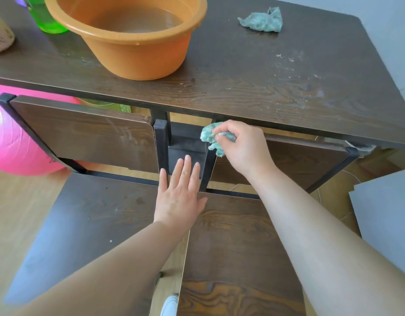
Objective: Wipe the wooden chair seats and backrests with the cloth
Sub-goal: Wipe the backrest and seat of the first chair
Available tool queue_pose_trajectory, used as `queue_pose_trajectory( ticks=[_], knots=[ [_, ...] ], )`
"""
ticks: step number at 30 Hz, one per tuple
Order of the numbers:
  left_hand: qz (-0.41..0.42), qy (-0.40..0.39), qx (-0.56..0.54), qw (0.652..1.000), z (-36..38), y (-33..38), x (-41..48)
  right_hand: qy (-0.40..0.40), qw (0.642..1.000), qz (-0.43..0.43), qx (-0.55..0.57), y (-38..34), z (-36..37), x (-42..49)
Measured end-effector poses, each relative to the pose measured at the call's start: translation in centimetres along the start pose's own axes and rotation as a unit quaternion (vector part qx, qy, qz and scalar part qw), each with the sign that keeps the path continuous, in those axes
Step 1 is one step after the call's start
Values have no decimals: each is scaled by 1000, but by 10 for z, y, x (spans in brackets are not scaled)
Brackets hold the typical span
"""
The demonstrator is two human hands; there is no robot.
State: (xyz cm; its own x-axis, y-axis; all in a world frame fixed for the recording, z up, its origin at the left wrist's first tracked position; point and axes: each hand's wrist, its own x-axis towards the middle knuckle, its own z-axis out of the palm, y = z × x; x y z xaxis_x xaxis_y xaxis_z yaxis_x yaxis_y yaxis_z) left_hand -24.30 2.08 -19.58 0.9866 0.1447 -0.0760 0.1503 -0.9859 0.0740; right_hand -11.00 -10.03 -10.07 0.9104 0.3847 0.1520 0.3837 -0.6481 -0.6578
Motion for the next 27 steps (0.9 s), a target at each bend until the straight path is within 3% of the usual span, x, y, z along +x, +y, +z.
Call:
queue_pose_trajectory(
  ticks=[3, 6, 9, 15, 22, 27],
  knots=[
    [-9, -16, 7, 1000, 9, 1, -5, -55, 997, 46, 1, 28, 14, -31],
    [-11, -33, 7, 999, 21, 8, -9, -136, 976, 170, -2, 79, 30, -79],
    [-1, -49, 8, 999, 38, 19, -12, -94, 946, 299, 79, 132, 30, -117],
    [29, -81, 10, 996, 76, 50, -19, -54, 886, 424, 179, 216, 24, -155],
    [40, -118, 9, 992, 121, 95, -24, -65, 862, 466, 189, 285, 29, -181],
    [45, -134, 20, 990, 138, 117, -27, -78, 904, 413, 85, 303, 26, -194]
  ],
)
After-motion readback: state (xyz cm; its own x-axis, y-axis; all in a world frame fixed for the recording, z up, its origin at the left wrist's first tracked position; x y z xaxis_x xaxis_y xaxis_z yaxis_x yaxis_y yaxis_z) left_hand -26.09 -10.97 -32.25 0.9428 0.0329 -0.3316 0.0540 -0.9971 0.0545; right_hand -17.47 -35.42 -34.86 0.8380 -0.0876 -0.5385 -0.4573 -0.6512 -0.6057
